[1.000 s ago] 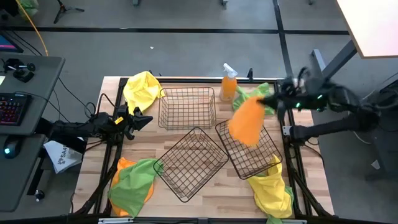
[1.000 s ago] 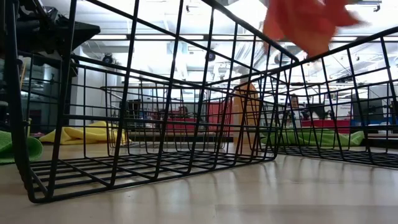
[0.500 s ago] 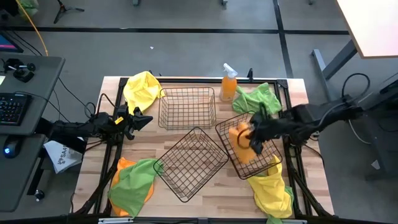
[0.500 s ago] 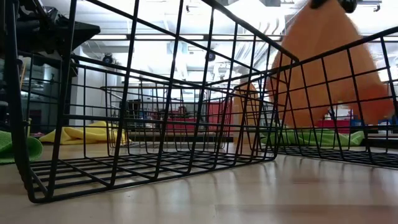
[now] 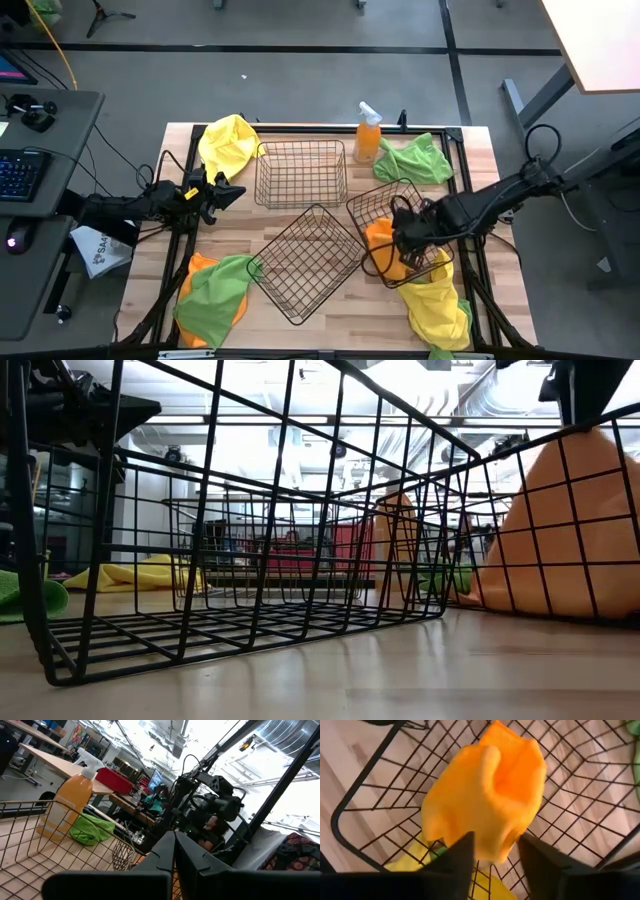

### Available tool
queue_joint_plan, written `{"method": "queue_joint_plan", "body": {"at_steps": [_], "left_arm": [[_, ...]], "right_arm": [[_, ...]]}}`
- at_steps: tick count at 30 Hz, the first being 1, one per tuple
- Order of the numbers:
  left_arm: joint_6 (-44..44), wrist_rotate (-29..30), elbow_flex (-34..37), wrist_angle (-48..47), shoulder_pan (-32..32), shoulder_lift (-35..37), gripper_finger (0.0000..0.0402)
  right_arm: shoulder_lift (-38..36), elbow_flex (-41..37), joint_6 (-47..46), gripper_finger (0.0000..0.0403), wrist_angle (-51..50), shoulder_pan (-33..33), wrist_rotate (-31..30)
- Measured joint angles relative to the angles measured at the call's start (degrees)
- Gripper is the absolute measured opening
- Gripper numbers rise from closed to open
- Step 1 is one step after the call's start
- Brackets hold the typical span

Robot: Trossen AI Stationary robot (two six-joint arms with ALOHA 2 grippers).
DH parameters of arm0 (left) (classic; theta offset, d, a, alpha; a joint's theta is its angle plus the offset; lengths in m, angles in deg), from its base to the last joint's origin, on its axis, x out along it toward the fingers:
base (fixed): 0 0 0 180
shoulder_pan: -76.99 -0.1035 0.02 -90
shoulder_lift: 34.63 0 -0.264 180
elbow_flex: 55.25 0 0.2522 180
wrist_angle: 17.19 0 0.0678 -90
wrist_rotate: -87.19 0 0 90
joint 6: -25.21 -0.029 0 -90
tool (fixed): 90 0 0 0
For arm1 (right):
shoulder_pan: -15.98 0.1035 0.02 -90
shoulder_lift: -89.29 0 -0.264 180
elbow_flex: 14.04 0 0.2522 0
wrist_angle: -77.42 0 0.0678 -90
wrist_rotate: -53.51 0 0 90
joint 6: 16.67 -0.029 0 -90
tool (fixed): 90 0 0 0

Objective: Sort microfiber towel by color & place in baskets
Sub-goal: Put the top orange microfiber cloth into the right wire basket, then put the orange microfiber cloth into the right wire basket

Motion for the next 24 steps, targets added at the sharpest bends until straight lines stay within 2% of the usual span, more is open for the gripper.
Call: {"method": "queue_joint_plan", "body": {"at_steps": [4,8,14,19,24], "left_arm": [[0.0,0.0,0.0,0.0,0.0,0.0,0.0],[0.0,0.0,0.0,0.0,0.0,0.0,0.0],[0.0,0.0,0.0,0.0,0.0,0.0,0.0],[0.0,0.0,0.0,0.0,0.0,0.0,0.0],[-1.0,2.1,0.0,0.8,0.0,0.0,0.0]], "right_arm": [[0.0,0.0,-1.2,0.0243,0.4,3.0,-0.4],[-0.6,0.0,-2.0,0.029,0.4,7.5,-3.7],[-1.0,0.1,-7.8,0.03,5.9,9.8,-12.1],[-1.0,0.1,-7.3,0.03,9.4,10.9,-15.3],[-2.3,0.1,-7.1,0.03,20.8,8.8,-20.9]]}}
